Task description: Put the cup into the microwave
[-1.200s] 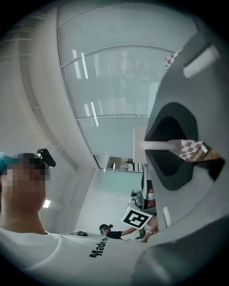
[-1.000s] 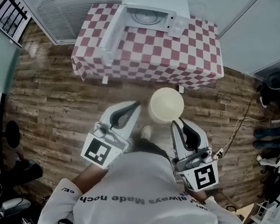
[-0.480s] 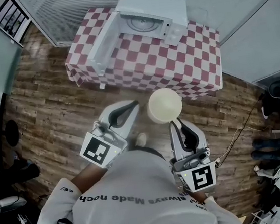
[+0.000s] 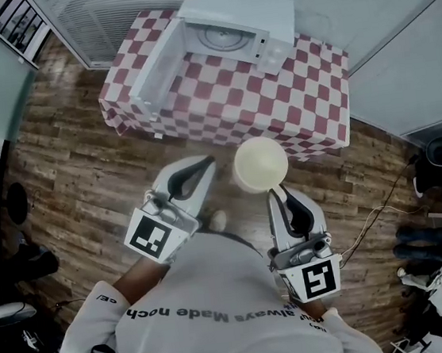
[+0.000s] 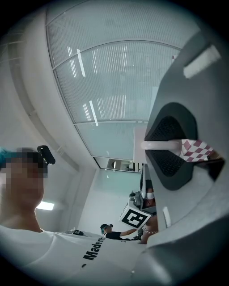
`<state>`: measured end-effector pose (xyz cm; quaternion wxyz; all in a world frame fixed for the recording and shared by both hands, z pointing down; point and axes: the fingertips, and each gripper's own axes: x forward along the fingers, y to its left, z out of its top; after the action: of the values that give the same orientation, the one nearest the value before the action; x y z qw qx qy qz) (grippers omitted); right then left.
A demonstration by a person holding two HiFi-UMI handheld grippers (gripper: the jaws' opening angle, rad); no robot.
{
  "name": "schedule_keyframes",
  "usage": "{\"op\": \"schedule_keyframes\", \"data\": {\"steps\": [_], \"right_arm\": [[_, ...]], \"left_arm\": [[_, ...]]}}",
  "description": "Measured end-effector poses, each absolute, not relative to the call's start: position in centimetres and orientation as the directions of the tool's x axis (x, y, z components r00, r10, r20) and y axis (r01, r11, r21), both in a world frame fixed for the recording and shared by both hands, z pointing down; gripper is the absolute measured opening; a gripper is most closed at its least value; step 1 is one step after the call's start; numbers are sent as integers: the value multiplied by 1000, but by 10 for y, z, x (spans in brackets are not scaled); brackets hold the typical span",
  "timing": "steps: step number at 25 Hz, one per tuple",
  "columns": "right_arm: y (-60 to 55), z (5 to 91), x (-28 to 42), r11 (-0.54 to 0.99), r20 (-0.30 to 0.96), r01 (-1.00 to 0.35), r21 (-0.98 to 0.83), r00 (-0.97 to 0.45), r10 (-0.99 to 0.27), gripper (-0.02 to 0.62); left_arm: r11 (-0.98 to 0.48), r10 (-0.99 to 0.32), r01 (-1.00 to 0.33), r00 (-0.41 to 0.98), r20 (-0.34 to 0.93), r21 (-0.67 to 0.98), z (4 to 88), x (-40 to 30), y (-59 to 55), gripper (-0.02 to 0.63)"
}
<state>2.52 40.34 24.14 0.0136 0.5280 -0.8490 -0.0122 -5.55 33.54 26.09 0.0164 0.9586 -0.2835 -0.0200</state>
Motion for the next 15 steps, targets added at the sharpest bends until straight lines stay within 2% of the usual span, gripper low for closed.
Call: {"op": "schedule_keyframes", "data": {"steps": [15], "right_arm": [[352,245,31,434,9,-900,39,-434,-901,41]], "left_arm": [[-847,-532,-530,846,-31,45,270,-47,286,5]]}}
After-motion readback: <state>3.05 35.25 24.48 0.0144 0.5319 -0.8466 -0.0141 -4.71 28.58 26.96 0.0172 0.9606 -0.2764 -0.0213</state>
